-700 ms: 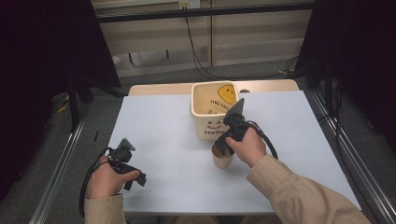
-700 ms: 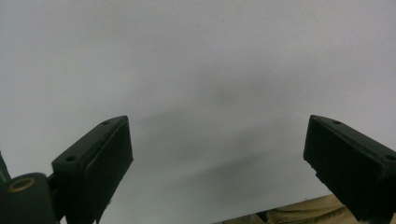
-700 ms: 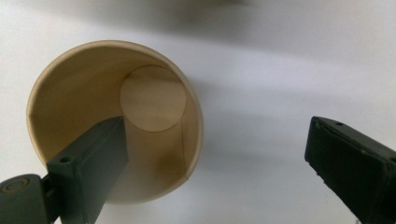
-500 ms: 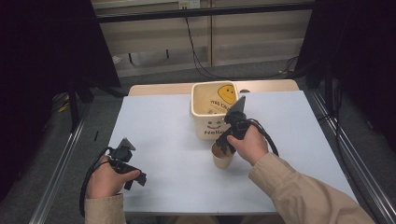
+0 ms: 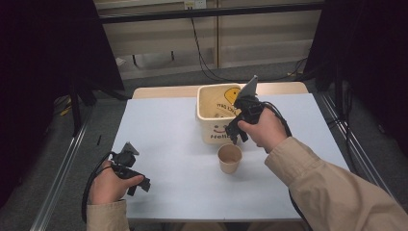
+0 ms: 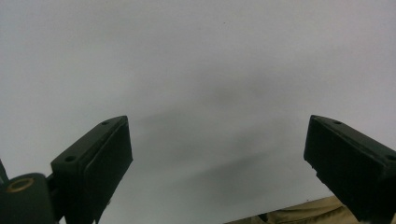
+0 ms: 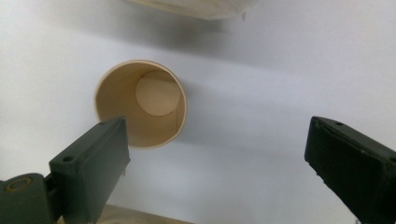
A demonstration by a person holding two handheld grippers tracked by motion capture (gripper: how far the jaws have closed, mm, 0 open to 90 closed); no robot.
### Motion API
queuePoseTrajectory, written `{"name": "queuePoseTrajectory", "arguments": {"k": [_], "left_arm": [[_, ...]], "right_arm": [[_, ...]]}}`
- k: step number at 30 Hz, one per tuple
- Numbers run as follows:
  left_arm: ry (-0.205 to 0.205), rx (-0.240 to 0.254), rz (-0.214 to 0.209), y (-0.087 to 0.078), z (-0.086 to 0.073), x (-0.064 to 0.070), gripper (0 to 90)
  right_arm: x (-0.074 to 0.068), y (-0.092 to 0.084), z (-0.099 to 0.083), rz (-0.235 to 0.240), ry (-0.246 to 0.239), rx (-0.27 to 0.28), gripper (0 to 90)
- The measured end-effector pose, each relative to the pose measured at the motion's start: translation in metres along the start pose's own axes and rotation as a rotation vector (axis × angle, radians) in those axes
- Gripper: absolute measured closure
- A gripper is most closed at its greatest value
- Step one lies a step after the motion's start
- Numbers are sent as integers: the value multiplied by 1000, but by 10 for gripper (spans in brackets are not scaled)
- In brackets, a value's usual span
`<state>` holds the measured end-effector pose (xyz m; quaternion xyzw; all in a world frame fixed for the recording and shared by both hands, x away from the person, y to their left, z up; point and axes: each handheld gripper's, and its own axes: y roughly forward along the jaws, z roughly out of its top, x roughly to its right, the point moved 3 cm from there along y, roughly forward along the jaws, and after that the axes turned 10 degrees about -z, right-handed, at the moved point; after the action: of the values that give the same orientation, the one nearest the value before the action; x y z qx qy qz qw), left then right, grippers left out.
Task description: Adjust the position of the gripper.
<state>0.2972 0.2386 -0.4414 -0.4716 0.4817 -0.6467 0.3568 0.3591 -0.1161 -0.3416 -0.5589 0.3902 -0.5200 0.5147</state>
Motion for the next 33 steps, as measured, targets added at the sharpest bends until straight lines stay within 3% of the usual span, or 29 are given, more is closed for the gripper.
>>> {"name": "queuePoseTrajectory", "arguments": {"k": [10, 13, 18, 28, 33], "left_arm": [[8, 3, -1, 0, 0, 2, 76], [12, 1, 2, 1, 0, 2, 76], [5, 2, 1, 1, 0, 2, 70], [13, -5, 0, -2, -1, 1, 65], [14, -5, -4, -3, -1, 1, 65]], "right_arm": [[11, -40, 9, 20, 25, 27, 61], [13, -45, 10, 1, 31, 31, 62], [11, -49, 12, 11, 30, 37, 60], [-18, -48, 16, 15, -1, 29, 63], [-22, -51, 18, 5, 3, 42, 62]]}}
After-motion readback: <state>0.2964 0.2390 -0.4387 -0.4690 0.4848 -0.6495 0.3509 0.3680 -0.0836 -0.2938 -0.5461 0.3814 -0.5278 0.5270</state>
